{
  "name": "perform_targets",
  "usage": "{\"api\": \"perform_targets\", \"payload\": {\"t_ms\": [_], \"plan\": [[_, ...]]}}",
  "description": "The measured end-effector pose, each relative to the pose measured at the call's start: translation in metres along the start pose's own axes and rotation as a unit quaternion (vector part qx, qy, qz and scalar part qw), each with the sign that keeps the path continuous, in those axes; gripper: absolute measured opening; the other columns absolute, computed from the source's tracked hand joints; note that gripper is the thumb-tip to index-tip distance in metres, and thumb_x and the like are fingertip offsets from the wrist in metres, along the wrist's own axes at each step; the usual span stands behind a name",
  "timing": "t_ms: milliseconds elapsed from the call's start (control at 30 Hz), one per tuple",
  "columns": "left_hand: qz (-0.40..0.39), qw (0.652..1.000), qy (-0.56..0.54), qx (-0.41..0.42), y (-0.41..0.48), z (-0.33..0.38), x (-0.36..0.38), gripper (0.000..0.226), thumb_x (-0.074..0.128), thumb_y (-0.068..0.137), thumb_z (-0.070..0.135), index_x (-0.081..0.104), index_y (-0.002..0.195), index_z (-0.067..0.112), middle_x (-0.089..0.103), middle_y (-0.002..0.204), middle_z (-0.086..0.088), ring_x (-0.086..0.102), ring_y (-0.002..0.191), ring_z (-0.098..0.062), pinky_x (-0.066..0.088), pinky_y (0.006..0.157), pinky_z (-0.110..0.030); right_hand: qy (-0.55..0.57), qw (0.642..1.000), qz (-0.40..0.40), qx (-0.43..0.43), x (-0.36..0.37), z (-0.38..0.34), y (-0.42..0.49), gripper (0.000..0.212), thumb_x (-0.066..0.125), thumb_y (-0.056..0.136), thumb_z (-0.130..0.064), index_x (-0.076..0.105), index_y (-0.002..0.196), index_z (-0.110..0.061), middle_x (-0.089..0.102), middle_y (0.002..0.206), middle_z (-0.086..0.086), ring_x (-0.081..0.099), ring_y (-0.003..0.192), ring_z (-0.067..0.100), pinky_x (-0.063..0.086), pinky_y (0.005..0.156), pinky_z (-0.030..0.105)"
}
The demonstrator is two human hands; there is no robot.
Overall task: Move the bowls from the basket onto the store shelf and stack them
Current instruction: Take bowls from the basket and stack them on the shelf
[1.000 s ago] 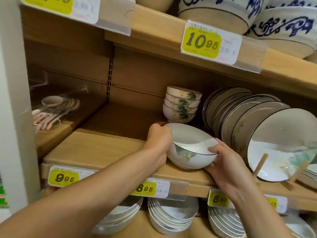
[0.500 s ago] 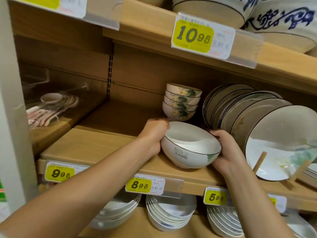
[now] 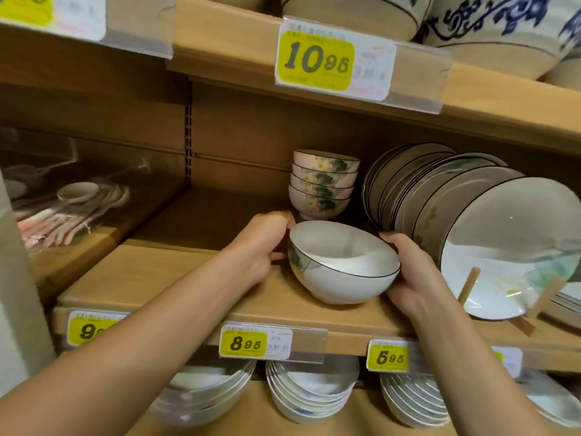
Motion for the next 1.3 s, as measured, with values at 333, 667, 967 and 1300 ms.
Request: {"api": "perform_targets", "payload": {"t_ms": [333,667,967,1300], "plan": [[-0.038,0.999,-0.018,0.013,0.0,-0.015,0.008,0.03,0.045,0.094,0.009,0.058,0.122,0.005,0.066,0.108,-0.011,0.063,0.098,-0.022,0.055,0.089,-0.038,-0.017,0.999,0.03,-0.008,0.0,0.005,0.0,0.026,0.051,0.081,0.004,0.062,0.103,-0.004,0.066,0.099,0.017,0.063,0.087,0.03,0.053,0.073,0.039],[-0.204,0.979,0.01,-0.027,-0.005,-0.007,-0.007,0.072,0.066,0.073,-0.007,0.042,0.136,0.019,0.056,0.115,-0.008,0.062,0.114,-0.026,0.052,0.096,-0.046,-0.055,0.981,-0.182,-0.046,0.007,0.014,-0.029,0.064,0.07,0.084,-0.028,0.044,0.141,-0.014,0.064,0.128,0.0,0.061,0.117,0.013,0.044,0.102,0.04],[-0.179,0.966,0.089,0.165,0.01,0.056,0.02,0.058,0.079,0.068,0.002,0.063,0.12,0.024,0.067,0.124,-0.002,0.068,0.105,-0.014,0.055,0.092,-0.033,0.004,0.995,-0.079,-0.059,0.026,-0.041,0.015,0.046,0.07,0.082,-0.01,0.051,0.123,-0.002,0.061,0.123,0.014,0.063,0.106,0.024,0.054,0.093,0.04],[-0.122,0.959,0.059,0.247,0.056,0.13,0.042,0.04,0.069,0.087,0.015,0.059,0.124,0.009,0.064,0.126,-0.007,0.061,0.117,-0.02,0.055,0.079,-0.019,-0.016,0.986,-0.021,-0.166,0.102,-0.124,0.076,0.047,0.051,0.088,-0.013,0.046,0.134,-0.011,0.06,0.122,0.018,0.061,0.102,0.031,0.053,0.084,0.039]]}}
Point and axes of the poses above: each hand's wrist, its own y-axis towards the middle knuckle, its own x-axis out of the palm, z = x × y, the point moved 10 cm from there along y, towards the middle knuckle
